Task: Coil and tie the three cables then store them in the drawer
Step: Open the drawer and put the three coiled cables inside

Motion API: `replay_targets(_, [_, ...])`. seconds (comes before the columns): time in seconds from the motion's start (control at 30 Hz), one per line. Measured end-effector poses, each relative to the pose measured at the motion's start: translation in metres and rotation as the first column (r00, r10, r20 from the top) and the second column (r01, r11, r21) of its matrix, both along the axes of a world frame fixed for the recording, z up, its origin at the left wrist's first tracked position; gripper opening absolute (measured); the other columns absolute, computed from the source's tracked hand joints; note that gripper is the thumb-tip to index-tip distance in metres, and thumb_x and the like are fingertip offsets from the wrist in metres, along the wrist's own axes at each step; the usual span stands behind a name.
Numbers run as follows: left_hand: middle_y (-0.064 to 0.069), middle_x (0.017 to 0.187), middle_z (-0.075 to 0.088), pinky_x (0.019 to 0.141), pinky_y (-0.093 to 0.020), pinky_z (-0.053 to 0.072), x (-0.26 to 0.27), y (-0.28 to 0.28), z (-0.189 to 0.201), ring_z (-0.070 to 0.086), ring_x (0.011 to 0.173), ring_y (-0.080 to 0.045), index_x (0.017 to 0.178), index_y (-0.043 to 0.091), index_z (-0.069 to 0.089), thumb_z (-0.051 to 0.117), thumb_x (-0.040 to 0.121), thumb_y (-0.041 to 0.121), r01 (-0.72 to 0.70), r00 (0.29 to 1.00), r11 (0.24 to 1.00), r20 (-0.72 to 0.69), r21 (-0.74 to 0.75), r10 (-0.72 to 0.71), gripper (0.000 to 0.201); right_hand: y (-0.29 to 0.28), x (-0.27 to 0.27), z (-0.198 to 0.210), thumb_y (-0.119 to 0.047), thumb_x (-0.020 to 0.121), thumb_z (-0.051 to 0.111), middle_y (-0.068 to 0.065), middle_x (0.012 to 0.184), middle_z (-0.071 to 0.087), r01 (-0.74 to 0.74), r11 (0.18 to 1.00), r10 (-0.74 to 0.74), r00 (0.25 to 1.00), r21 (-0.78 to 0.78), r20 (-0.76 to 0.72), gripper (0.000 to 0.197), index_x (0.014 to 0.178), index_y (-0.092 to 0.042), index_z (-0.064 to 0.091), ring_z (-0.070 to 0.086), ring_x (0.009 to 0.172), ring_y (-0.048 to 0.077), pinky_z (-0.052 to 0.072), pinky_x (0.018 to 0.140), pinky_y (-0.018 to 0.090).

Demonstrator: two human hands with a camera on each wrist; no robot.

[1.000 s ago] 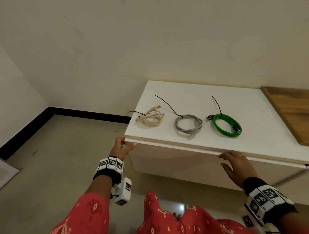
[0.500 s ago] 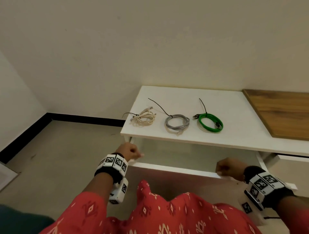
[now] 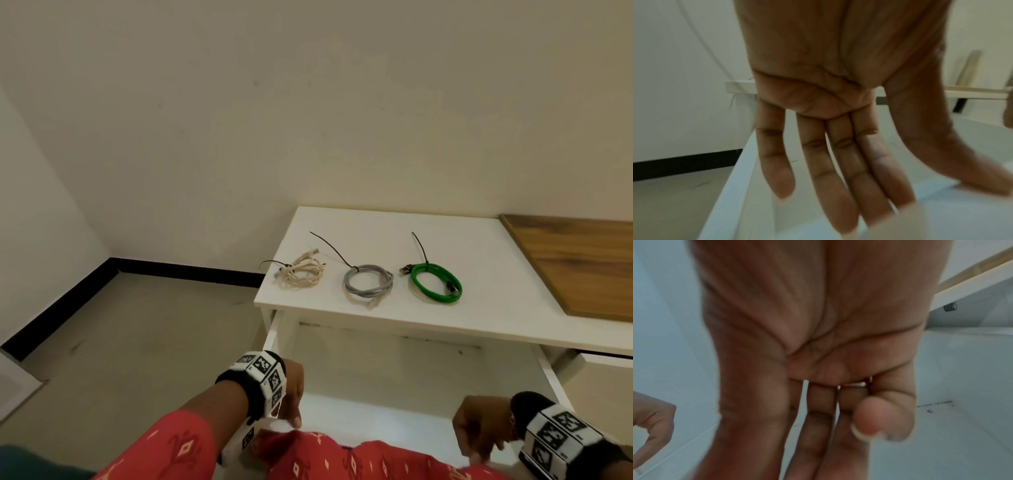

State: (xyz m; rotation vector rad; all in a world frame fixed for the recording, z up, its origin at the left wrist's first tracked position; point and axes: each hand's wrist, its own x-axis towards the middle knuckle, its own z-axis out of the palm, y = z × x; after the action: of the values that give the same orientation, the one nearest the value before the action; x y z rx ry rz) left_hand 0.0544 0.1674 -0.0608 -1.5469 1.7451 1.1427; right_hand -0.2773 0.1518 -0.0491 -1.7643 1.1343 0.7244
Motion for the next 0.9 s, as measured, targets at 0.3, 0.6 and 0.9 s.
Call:
replay_targets(0.3, [-0.014, 0.104, 0.065, 0.076, -0.031, 0.043, 0.001, -0.016, 0.045, 0.058, 0.091, -0.028, 0.102, 0.002, 0.061, 0.061, 0.084, 0.035, 0.041, 0.999, 0.893, 0.015, -0.449, -0.038, 0.038, -0.033, 0.040, 0.024, -0.010, 0.085, 0.056, -0.012, 0.053, 0.063, 0.110, 0.992, -0.110, 0.994, -0.061, 0.000, 0.027, 0.064, -0.026, 0.057, 0.056, 0.046, -0.004, 0.043, 0.046, 0.010])
replay_targets(0.6, [-0.004, 0.134, 0.042, 0.099, -0.036, 0.041, 0.064, -0.053, 0.058, 0.035, 0.127, -0.021, 0.125, 0.016, 0.043, 0.054, 0.088, 0.033, -0.191, 0.973, 0.503, -0.097, -0.843, 0.208, 0.043, -0.138, 0.155, 0.061, -0.015, 0.087, 0.060, 0.005, 0.062, 0.061, 0.636, 0.714, -0.475, 0.748, -0.294, 0.465, 0.022, 0.067, -0.011, 0.054, 0.055, 0.051, 0.015, 0.047, 0.043, 0.021])
replay_targets(0.9, [-0.009, 0.157, 0.002, 0.118, -0.040, 0.020, 0.062, -0.072, 0.035, 0.005, 0.145, -0.025, 0.146, 0.008, -0.001, 0.057, 0.085, 0.042, -0.025, 0.995, 0.681, 0.044, -0.732, 0.085, 0.091, -0.186, 0.235, 0.037, -0.038, 0.079, 0.067, 0.014, 0.074, 0.053, 0.792, 0.596, -0.644, 0.571, -0.133, 0.509, 0.041, 0.085, 0.000, 0.052, 0.055, 0.074, 0.030, 0.051, 0.076, 0.043])
